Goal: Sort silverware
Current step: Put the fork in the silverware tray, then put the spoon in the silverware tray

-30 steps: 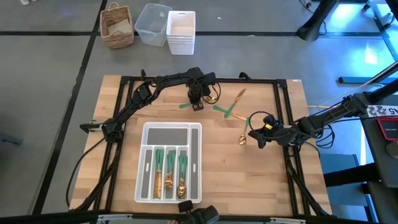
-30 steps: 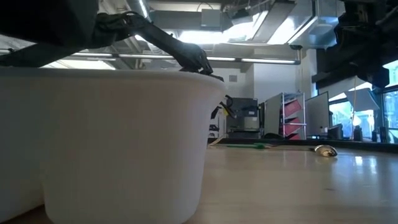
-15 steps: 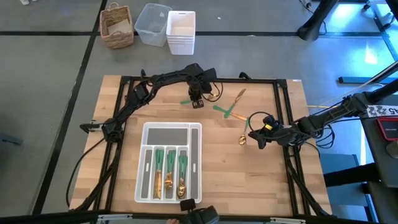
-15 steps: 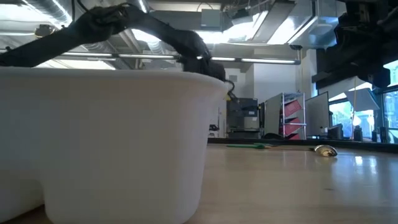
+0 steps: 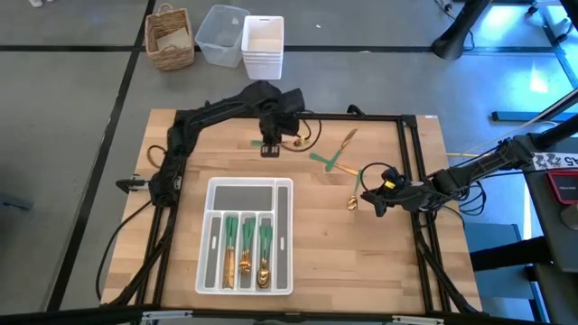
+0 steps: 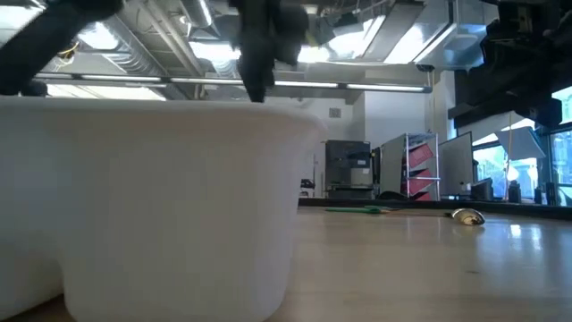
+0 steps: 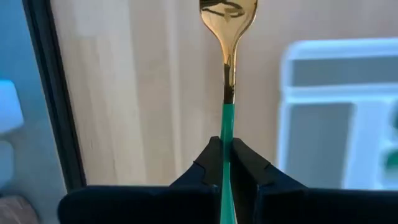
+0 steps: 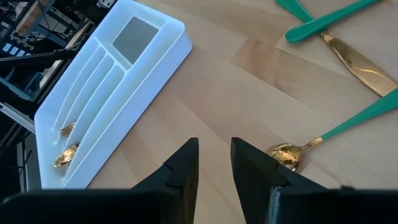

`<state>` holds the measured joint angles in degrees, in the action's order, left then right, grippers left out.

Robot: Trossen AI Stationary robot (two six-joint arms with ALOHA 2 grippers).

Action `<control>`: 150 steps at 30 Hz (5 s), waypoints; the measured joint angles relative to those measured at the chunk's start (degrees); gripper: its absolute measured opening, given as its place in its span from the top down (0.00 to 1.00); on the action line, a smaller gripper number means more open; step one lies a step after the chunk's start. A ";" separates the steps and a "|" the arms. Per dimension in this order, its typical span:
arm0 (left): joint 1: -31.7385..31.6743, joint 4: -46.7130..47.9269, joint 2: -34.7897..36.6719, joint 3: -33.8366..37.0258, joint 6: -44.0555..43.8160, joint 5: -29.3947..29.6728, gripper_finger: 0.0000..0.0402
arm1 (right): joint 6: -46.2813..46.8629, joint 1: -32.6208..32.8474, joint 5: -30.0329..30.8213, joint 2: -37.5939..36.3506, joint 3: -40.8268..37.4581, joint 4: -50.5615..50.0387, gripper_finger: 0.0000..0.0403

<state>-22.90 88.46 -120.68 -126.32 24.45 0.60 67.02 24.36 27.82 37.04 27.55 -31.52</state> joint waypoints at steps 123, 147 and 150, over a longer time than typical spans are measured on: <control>46.20 -51.86 33.79 61.33 -8.66 3.67 0.81 | 31.51 -29.67 -19.39 43.47 21.44 -21.21 0.77; 44.85 -51.75 33.79 61.33 -9.51 3.67 0.81 | 25.97 -33.42 -27.44 55.00 20.69 -11.56 0.77; 44.85 -51.73 33.79 61.33 -9.51 3.67 0.81 | 25.96 -33.40 -27.84 54.85 19.27 -10.14 0.77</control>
<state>21.96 36.73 -86.89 -64.99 14.94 4.27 92.99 -9.04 -0.02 91.89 46.82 -41.67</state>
